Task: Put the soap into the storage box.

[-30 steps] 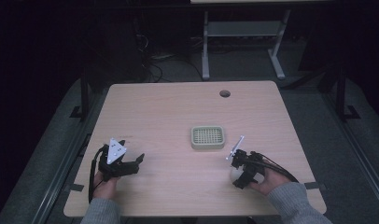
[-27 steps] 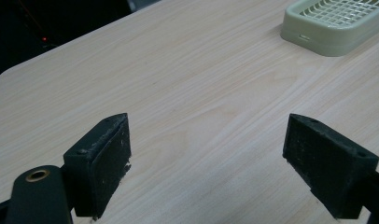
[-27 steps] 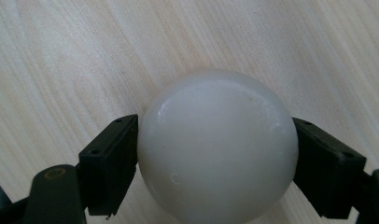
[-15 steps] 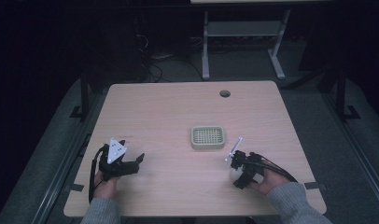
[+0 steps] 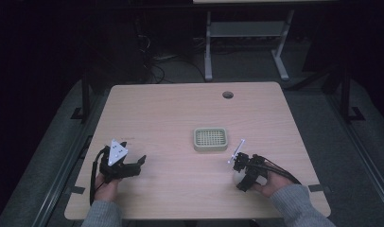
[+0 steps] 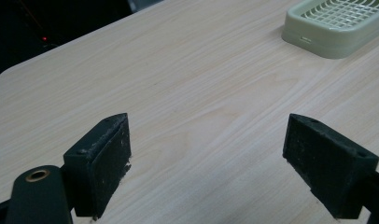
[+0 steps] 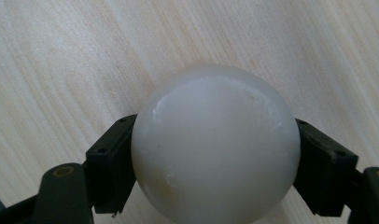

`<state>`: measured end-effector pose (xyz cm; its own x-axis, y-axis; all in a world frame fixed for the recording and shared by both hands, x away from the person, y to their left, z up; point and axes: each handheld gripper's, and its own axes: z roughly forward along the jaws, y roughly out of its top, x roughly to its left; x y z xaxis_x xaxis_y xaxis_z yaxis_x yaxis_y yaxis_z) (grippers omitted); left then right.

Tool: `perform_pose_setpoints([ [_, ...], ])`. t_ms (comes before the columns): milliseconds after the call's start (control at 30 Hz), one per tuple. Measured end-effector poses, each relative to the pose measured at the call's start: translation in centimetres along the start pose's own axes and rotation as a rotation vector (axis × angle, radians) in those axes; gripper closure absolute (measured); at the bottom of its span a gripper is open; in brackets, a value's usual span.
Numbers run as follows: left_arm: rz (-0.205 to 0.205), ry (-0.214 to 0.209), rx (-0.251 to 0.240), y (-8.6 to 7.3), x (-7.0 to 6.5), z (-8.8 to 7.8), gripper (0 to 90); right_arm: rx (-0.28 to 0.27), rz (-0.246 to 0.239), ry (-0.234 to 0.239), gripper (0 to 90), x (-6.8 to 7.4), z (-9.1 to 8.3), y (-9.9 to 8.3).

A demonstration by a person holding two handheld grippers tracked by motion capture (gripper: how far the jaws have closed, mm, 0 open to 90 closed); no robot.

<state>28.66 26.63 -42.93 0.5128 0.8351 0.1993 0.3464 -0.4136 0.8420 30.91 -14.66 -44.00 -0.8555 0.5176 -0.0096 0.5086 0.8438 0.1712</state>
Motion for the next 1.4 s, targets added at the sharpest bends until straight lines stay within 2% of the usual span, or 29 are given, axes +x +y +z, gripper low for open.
perform_pose_setpoints([
  [167, -0.005, 0.004, -0.004, 0.0, 0.1, 0.0, 14.9, -0.014, -0.001, 0.015, 23.5, 0.0, -0.2, 0.0],
  [433, -0.002, 0.002, 0.0, 0.1, 0.0, 0.0, 14.9, -0.045, -0.002, 0.018, 23.6, -0.2, -1.5, 0.5],
  [933, 0.009, -0.002, 0.001, 0.2, -0.2, 0.1, 14.8, -0.077, 0.008, 0.034, 23.6, -1.3, -3.4, 1.6],
  [1400, 0.009, -0.002, 0.004, 0.2, -0.2, 0.2, 14.8, -0.097, -0.003, 0.038, 23.6, -2.6, -5.1, 3.7],
])
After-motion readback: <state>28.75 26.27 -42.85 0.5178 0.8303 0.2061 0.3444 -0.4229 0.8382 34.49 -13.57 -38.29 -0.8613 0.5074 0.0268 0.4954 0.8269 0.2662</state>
